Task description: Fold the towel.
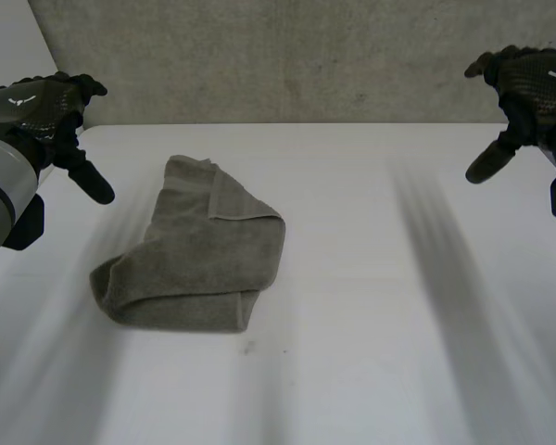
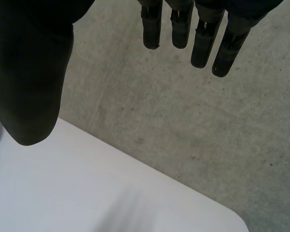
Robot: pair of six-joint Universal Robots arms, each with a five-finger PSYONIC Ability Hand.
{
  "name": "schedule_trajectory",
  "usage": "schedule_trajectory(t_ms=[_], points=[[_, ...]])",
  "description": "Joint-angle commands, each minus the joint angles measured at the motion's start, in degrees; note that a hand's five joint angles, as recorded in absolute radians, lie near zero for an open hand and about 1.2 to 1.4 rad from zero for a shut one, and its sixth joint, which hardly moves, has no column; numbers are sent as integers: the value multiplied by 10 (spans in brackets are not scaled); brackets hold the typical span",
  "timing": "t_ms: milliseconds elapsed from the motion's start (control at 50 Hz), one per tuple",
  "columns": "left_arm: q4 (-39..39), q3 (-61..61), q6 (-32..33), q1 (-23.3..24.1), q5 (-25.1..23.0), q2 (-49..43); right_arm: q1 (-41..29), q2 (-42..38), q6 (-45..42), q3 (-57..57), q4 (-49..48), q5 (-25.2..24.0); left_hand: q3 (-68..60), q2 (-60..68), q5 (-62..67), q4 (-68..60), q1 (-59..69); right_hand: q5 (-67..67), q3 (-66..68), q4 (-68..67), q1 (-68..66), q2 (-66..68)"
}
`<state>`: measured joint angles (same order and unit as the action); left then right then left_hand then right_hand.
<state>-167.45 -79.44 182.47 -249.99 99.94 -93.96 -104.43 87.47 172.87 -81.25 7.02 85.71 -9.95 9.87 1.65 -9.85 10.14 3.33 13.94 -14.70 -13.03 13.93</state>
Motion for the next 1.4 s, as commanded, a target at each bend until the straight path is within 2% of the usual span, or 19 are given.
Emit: schedule_trajectory(t_ms=[20,340,500,540,600,780,980,1020,1040,1060,1080,1100,1220,1240,1280,1300,1340,1360,1400], points=[[2,-10,2,0,-1,4,-5,-6,1,27,11,14,-4,5,-13,-5,2,-33,-39,47,30,-39],[-2,-10,2,6,-5,3,-7,-12,-4,28,8,3,-8,9,-9,-9,6,-33,-39,47,30,-39],[-9,-12,3,-2,-12,-11,-7,-22,-16,22,12,-48,-11,12,-6,-12,9,-33,-39,47,30,-39],[-9,-10,5,-2,-18,-25,-6,-27,-27,15,14,-79,-11,12,-6,-12,9,-33,-39,47,30,-39],[-10,-5,7,-2,-29,-76,-6,-38,-40,14,17,-92,-13,14,-4,-14,11,-33,-39,47,30,-39],[-12,5,7,-1,-41,-211,-7,-53,-61,14,18,-93,-26,27,9,-27,24,-33,-39,47,30,-39],[-10,25,7,24,-40,-302,-9,-69,-76,14,20,-94,-211,212,194,-212,209,-33,-39,47,30,-39],[-16,34,7,43,-39,-315,-9,-69,-84,14,19,-94,-475,476,458,-476,473,-33,-39,47,30,-39],[-16,34,7,43,-39,-315,-9,-69,-84,14,19,-94,-477,478,460,-478,475,-33,-39,47,30,-39],[-23,33,6,53,-39,-315,-9,-69,-92,14,19,-93,-609,609,592,-610,607,-33,-39,47,30,-39],[-23,33,6,53,-39,-315,-8,-69,-98,13,19,-92,-610,611,593,-611,608,-33,-39,47,30,-39],[-33,32,7,63,-39,-312,-8,-69,-98,13,19,-92,-690,691,673,-691,688,-33,-39,47,30,-39],[-80,10,6,140,-41,-279,-7,-69,-108,13,19,-92,-700,701,683,-702,699,-33,-39,47,30,-39],[-80,10,6,140,-41,-279,-6,-68,-108,13,19,-92,-700,701,683,-702,699,-33,-39,47,30,-39],[-97,-3,6,186,-50,-267,-6,-68,-108,13,19,-92,-700,701,683,-702,699,-33,-39,47,30,-39],[-97,-3,6,187,-50,-267,-5,-67,-109,14,19,-92,-700,701,683,-702,699,-33,-39,47,30,-39],[-104,-9,7,237,-80,-265,-4,-67,-109,14,19,-92,-700,701,683,-702,699,-33,-39,47,30,-39],[-104,-9,7,238,-80,-265,-4,-67,-109,14,19,-92,-700,701,683,-702,699,-33,-39,47,30,-39],[-104,-21,7,274,-117,-266,-3,-67,-109,13,20,-92,-700,701,683,-702,699,-33,-39,47,30,-39]])
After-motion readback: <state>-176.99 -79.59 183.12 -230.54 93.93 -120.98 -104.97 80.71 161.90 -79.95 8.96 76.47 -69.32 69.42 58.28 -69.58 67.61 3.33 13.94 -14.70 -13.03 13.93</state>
